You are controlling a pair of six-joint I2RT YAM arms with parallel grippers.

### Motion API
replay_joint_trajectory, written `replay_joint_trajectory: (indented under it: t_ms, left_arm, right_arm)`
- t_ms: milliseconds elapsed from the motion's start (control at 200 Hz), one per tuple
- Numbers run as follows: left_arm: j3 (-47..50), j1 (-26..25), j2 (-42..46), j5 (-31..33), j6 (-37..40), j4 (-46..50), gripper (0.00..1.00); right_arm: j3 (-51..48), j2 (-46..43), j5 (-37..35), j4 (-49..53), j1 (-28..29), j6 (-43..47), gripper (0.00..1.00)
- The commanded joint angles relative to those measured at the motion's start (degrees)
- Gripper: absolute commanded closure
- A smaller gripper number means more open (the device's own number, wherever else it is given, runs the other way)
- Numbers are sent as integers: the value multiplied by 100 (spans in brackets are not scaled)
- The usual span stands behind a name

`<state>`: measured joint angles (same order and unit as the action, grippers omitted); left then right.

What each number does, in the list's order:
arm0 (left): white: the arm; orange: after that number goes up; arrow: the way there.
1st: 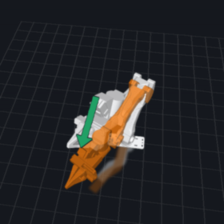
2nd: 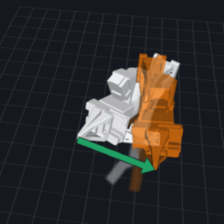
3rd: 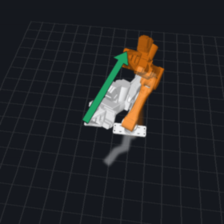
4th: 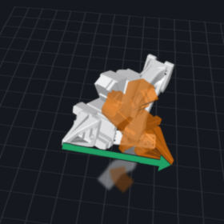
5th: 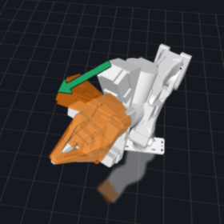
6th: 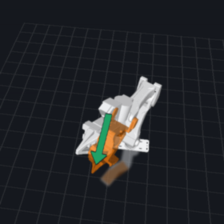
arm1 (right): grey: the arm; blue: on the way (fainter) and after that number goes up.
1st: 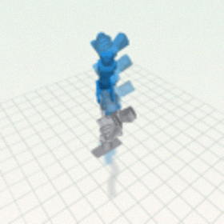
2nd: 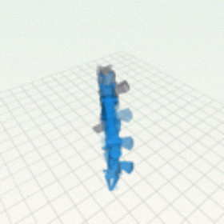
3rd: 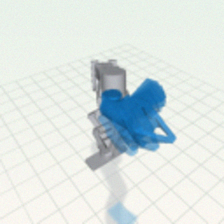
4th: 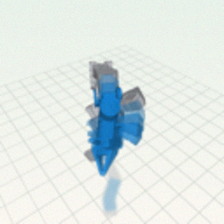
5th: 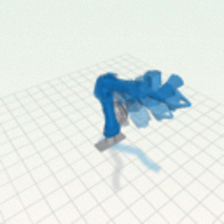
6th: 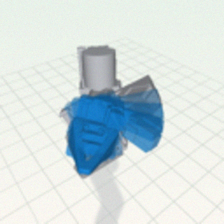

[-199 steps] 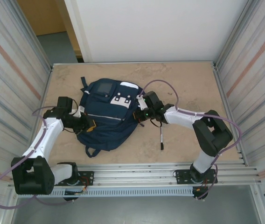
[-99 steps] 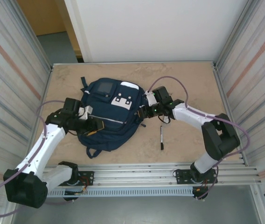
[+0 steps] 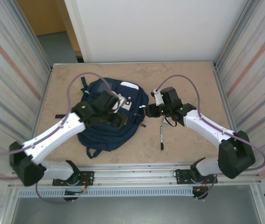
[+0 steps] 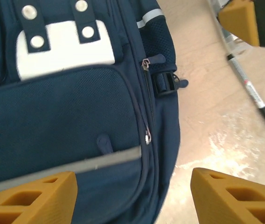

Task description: Pack the student bag

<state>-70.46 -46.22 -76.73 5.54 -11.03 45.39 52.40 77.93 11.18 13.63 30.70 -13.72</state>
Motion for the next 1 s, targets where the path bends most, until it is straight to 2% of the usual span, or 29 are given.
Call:
replay_joint_trajectory:
  t_ms: [0,210,376,481,576,702,832,872,997]
  left_arm:
    - [-316,-207,-656,509,295,137,35]
    - [-974,-212,-1789,1302,-788,422,39]
    - [-1348,-212,-2465,905,-1289,477,39]
    - [-1623,-191,-2910,870,-1469,716,42]
    - [-1774,-118,-3118,868,-1647,854,52]
    - [-1807,107,-3063,533,-1648,807,71]
    - [-1575,383,-2787,285,-1668,694,100]
    - [-1485,469,-2689,96,-1659,614,100]
    - [-1340,587,-2357,-318,-1569,533,100]
  right_arm:
    - [-103,-309,-221,39,-47,-182,52]
    - [-460,-578,-125,-14,-55,-205,50]
    - [-690,-668,32,-211,-55,-298,50]
    - [-786,-700,124,-325,-46,-342,49]
    - [-847,-675,277,-446,-46,-351,49]
    - [-897,-646,537,-586,-35,-329,50]
    - [-763,-504,842,-541,-38,25,49]
    - [-696,-377,951,-496,-54,71,49]
    - [-811,350,2158,-1004,119,1264,49]
